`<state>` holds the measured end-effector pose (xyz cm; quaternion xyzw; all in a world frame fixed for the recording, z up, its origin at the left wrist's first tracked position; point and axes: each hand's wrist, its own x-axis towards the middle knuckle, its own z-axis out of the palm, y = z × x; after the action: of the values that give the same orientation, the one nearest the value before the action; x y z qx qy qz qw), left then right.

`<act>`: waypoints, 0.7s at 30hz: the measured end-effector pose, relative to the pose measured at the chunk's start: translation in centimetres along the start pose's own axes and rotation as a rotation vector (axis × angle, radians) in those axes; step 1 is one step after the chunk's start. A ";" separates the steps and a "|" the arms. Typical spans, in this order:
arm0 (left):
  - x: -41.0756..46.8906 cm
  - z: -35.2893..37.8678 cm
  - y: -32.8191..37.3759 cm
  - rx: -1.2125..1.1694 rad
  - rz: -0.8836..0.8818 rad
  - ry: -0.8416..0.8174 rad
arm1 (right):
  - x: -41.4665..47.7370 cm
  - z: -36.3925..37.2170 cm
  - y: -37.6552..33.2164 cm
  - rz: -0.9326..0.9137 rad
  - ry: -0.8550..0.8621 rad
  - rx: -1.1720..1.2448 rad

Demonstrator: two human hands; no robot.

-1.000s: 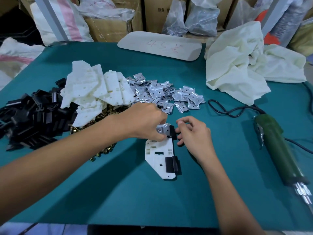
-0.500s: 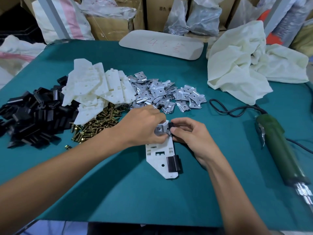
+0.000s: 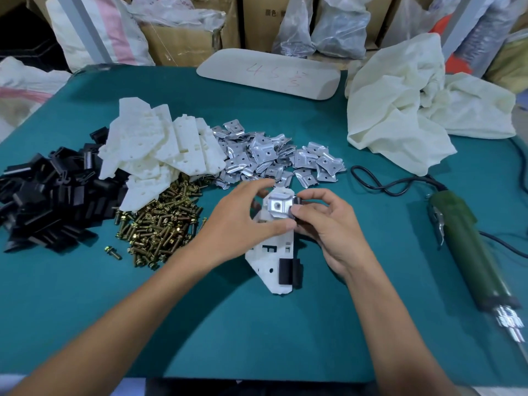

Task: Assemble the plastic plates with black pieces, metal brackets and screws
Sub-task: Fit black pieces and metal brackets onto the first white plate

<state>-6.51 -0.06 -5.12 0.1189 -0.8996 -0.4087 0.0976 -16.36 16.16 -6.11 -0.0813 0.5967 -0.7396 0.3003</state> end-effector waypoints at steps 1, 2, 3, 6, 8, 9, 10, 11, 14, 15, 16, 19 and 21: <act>-0.2 0.4 -0.2 -0.195 -0.085 -0.033 | 0.0 0.0 0.0 -0.003 0.004 0.025; -0.3 0.9 -0.6 -0.367 -0.137 -0.067 | 0.1 0.0 -0.1 -0.003 0.005 0.044; -0.4 1.4 -0.9 -0.481 -0.161 -0.085 | 0.1 -0.1 -0.1 -0.002 0.003 0.057; -0.9 1.9 -1.0 -0.578 -0.165 -0.053 | 0.1 0.0 -0.1 0.007 -0.014 0.063; -1.0 1.9 -1.2 -0.599 -0.155 -0.026 | 0.1 0.0 -0.1 0.011 -0.024 0.073; -1.0 1.9 -1.3 -0.608 -0.152 -0.020 | 0.1 0.0 -0.1 0.011 -0.028 0.081; -0.9 1.8 -1.3 -0.618 -0.150 -0.019 | 0.1 0.0 -0.1 0.009 -0.033 0.089; -0.9 1.8 -1.4 -0.626 -0.150 -0.021 | 0.1 -0.1 0.0 0.005 -0.037 0.095; -0.9 1.8 -1.3 -0.656 -0.150 -0.012 | 0.1 0.0 0.0 -0.005 -0.049 0.103; -0.9 1.8 -1.4 -0.655 -0.149 -0.010 | 0.1 -0.1 0.1 -0.007 -0.052 0.103; -0.9 1.8 -1.5 -0.643 -0.144 -0.013 | 0.1 0.0 0.1 -0.011 -0.053 0.104; -1.1 1.9 -1.6 -0.545 -0.124 0.005 | 0.1 0.1 0.2 -0.031 -0.042 0.098; -1.2 1.9 -1.4 -0.498 -0.108 0.008 | 0.1 0.2 0.3 -0.058 -0.021 0.069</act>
<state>-5.75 0.76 -7.48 0.1405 -0.7631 -0.6220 0.1056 -16.25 15.88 -6.41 -0.0960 0.5651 -0.7673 0.2877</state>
